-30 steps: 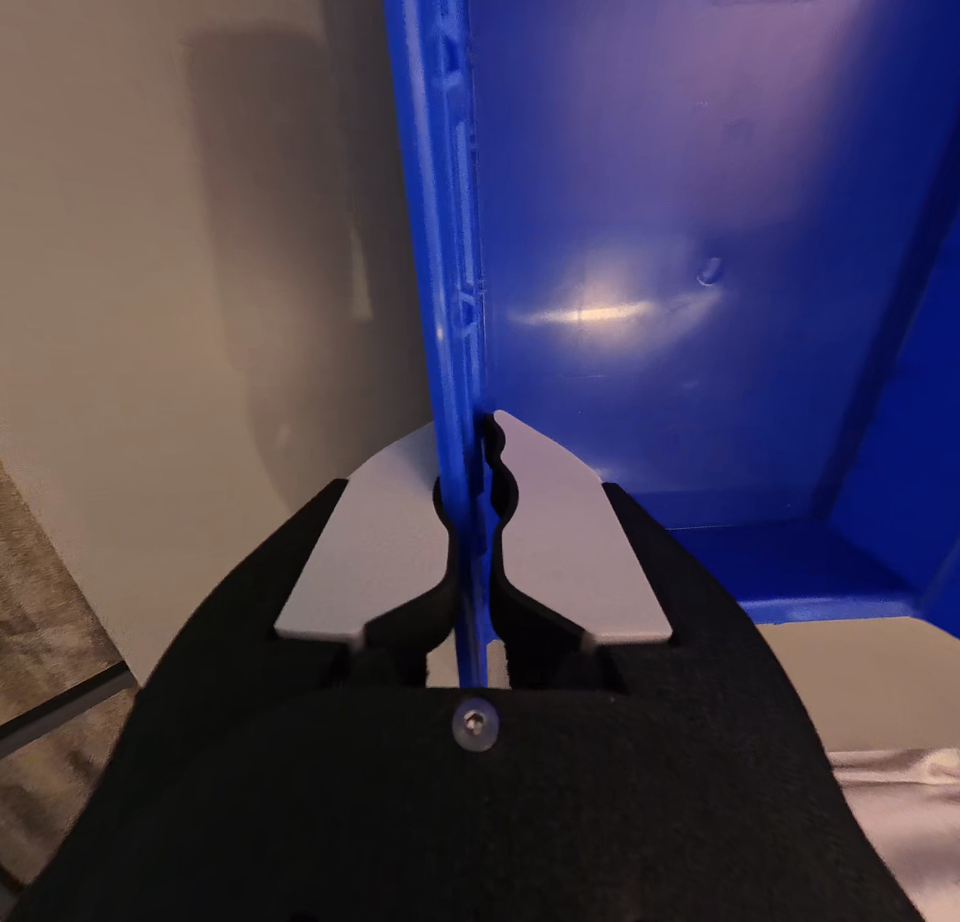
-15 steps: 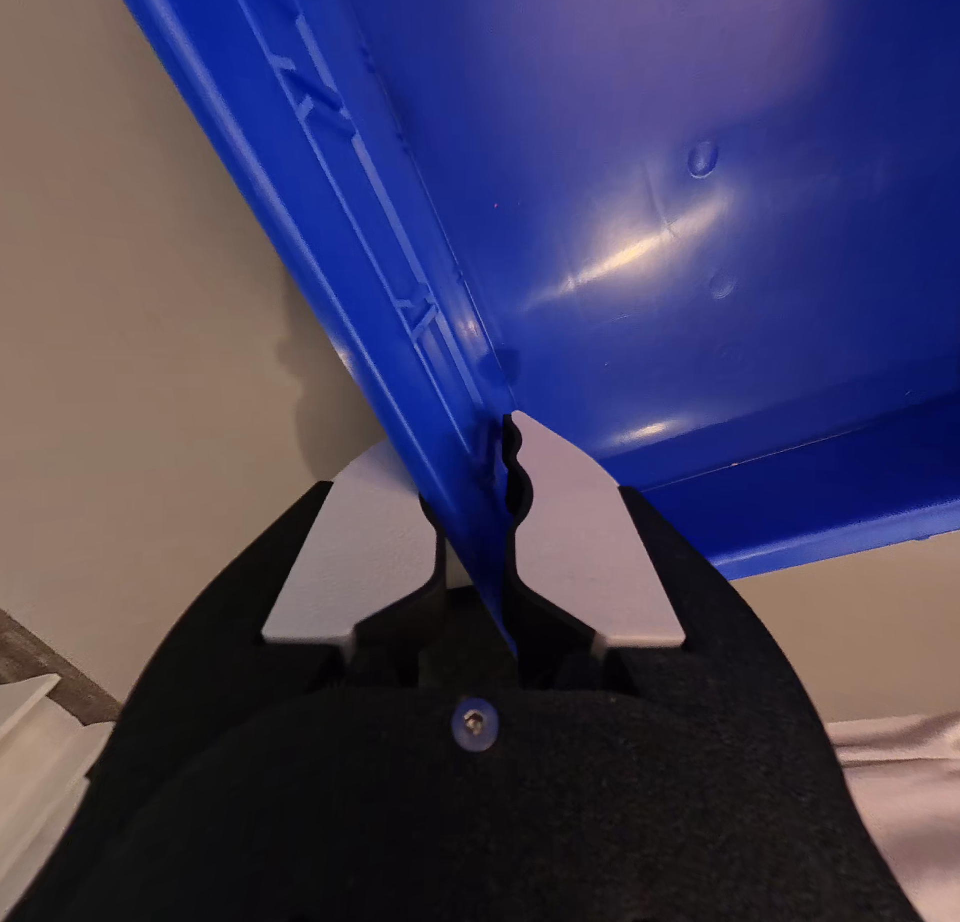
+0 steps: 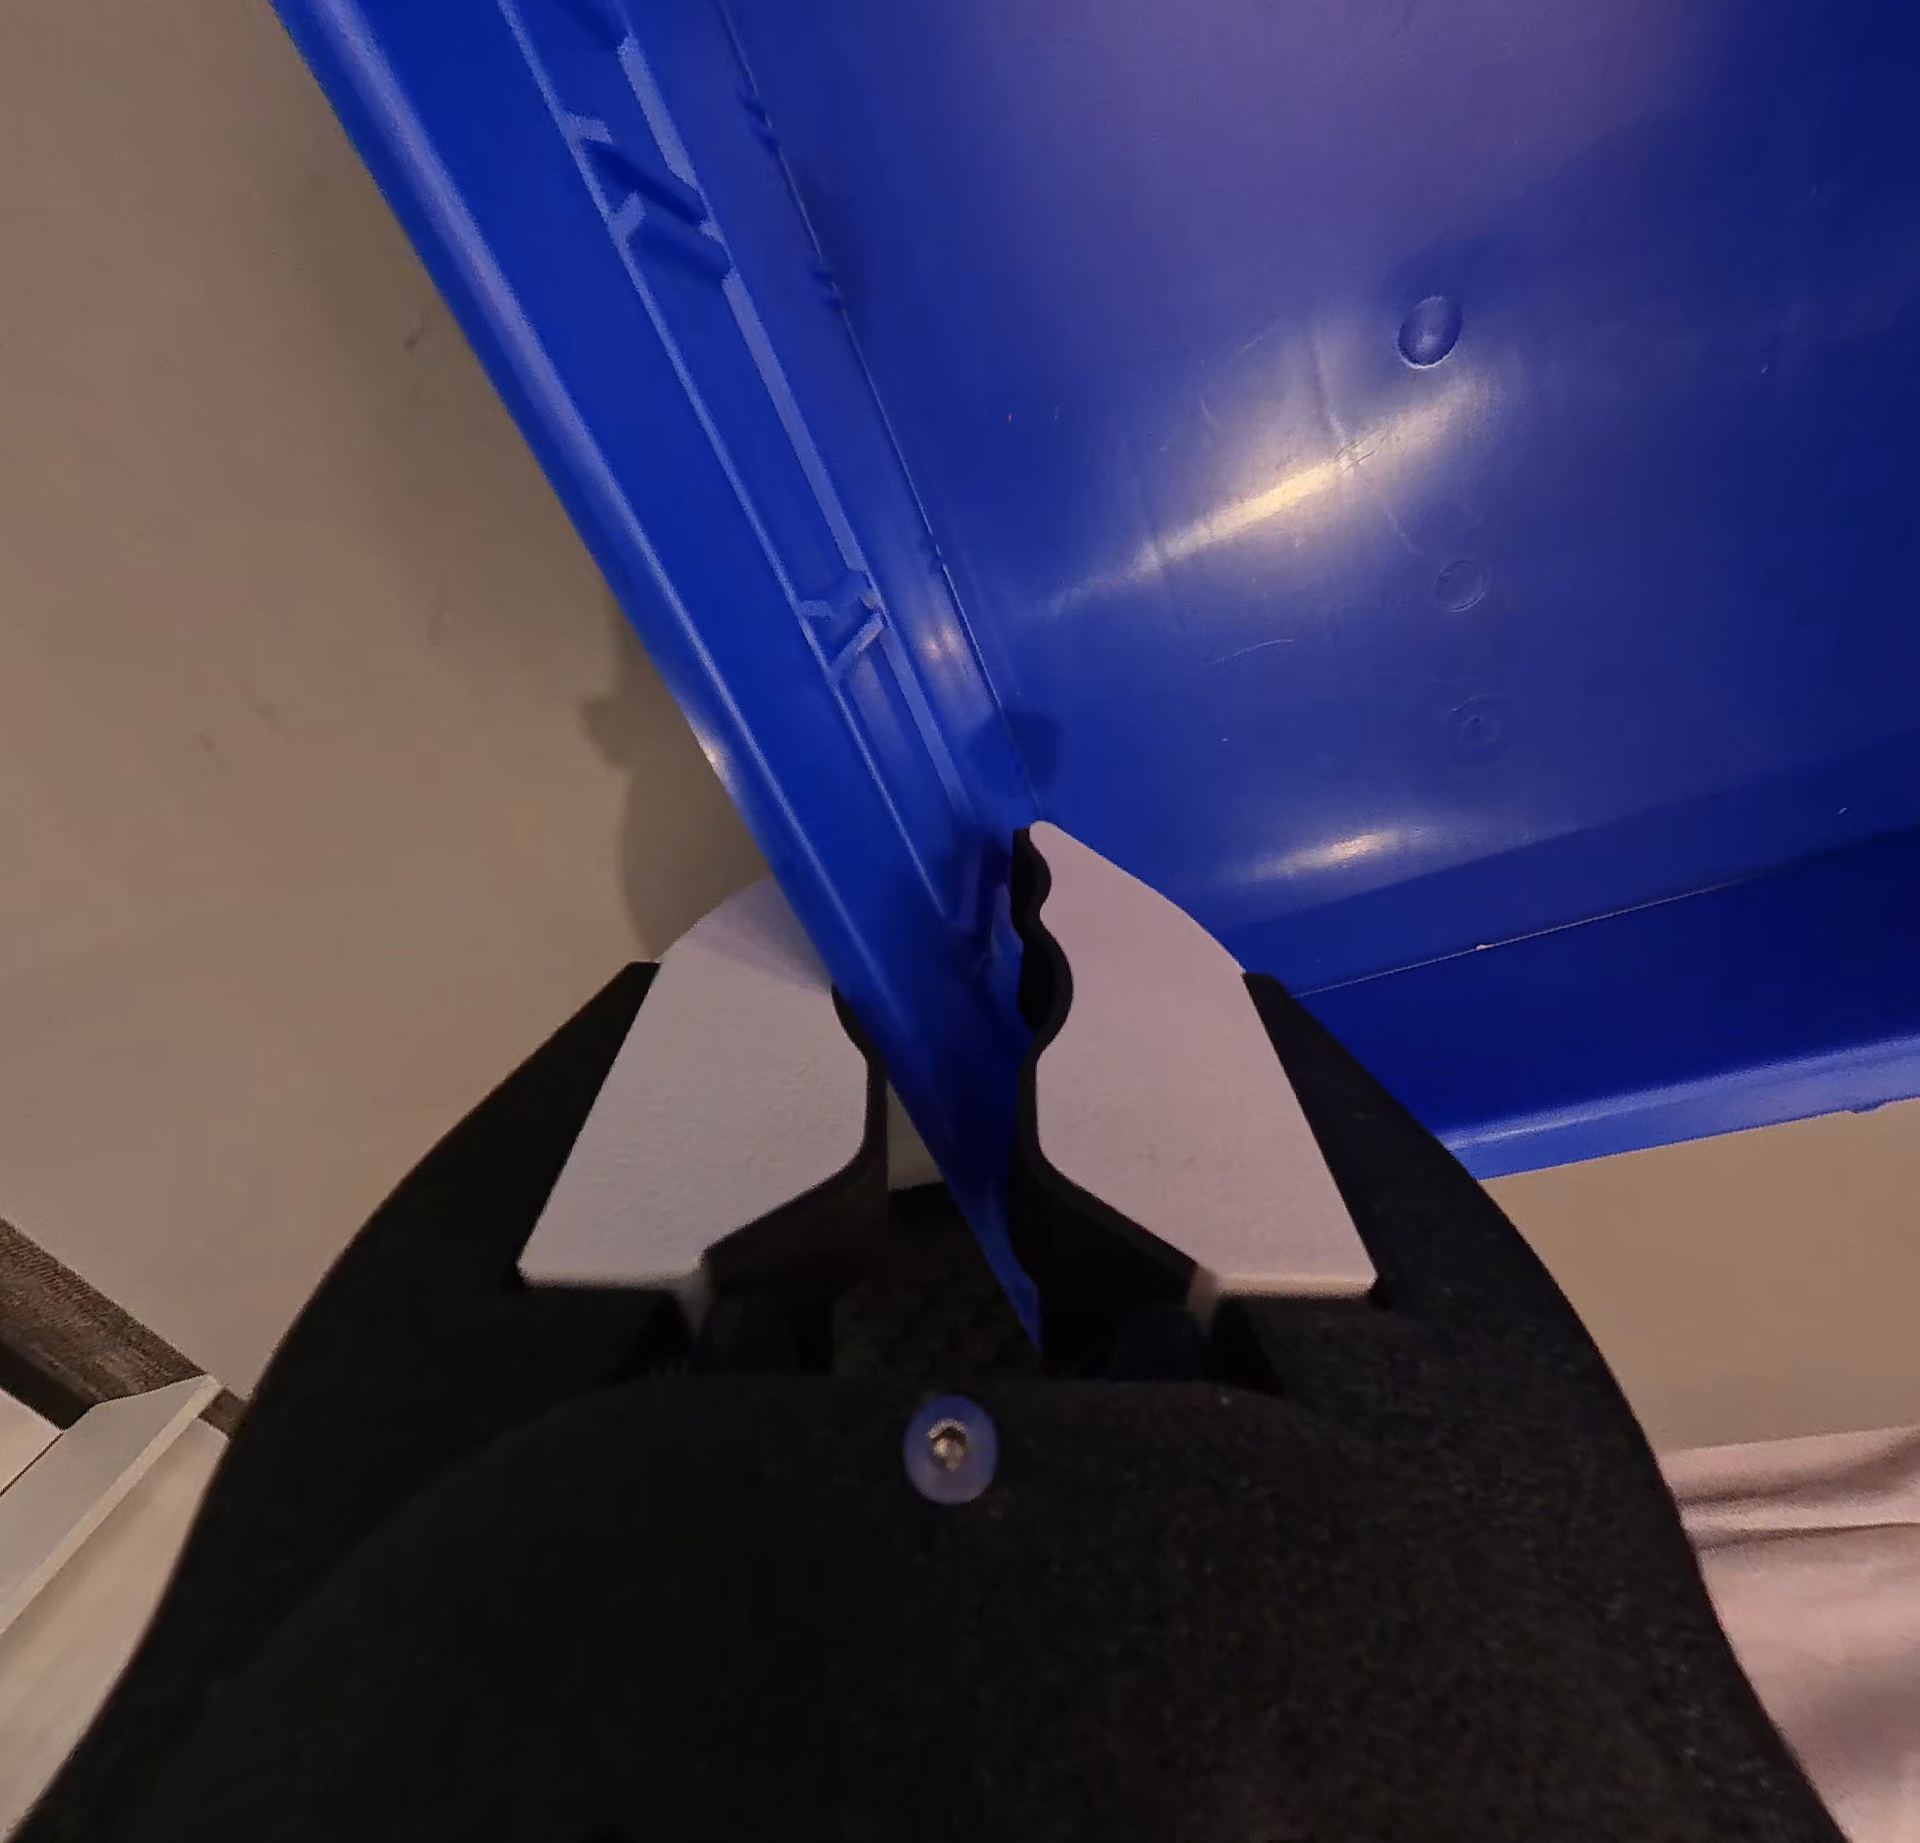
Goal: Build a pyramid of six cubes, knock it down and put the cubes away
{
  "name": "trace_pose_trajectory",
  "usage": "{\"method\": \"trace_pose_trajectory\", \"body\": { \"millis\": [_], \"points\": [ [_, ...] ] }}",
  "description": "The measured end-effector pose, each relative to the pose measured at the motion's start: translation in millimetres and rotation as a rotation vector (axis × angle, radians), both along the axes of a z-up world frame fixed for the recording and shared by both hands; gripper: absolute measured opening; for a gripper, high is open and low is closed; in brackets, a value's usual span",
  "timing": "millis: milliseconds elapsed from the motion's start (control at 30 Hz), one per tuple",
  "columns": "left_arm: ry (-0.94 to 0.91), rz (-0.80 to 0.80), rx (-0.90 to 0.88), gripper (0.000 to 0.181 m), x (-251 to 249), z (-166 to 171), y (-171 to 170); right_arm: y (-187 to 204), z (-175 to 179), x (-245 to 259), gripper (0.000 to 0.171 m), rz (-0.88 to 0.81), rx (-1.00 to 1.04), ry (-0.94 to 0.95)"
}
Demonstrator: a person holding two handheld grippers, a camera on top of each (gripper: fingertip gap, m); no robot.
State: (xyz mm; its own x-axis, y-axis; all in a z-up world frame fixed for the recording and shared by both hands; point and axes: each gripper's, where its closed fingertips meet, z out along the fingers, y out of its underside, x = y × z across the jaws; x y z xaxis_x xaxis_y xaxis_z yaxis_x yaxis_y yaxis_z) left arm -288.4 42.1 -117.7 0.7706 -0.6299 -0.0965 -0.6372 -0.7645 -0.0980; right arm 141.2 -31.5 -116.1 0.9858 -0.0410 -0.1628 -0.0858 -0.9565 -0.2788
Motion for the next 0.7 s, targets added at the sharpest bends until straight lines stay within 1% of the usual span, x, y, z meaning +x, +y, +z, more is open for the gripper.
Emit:
{"method": "trace_pose_trajectory", "body": {
  "millis": [67,167,333,433,500,567,633,700],
  "points": [
    [0.002,-0.011,0.009,0.023,4,0,0,0,-3,-2,0.017,0.0,-0.015,0.003],
    [0.014,-0.031,0.016,0.025,7,0,-1,1,-8,-1,0.018,0.002,-0.043,-0.042],
    [0.009,-0.05,0.012,0.028,11,0,-5,0,-11,3,0.012,-0.01,-0.068,-0.079],
    [-0.009,-0.07,0.003,0.029,13,2,-7,0,-12,4,0.014,-0.022,-0.078,-0.089],
    [-0.057,-0.102,0.005,0.033,16,8,-8,-1,-14,4,0.016,-0.021,-0.095,-0.101],
    [-0.116,-0.123,-0.004,0.039,16,18,-11,-8,-23,3,0.02,0.008,-0.163,-0.105],
    [-0.166,-0.13,0.002,0.041,11,30,-12,-7,-23,0,0.016,0.026,-0.16,-0.096],
    [-0.217,-0.119,0.041,0.042,1,47,-8,-8,-24,-4,0.012,0.015,-0.157,-0.038]
  ]
}}
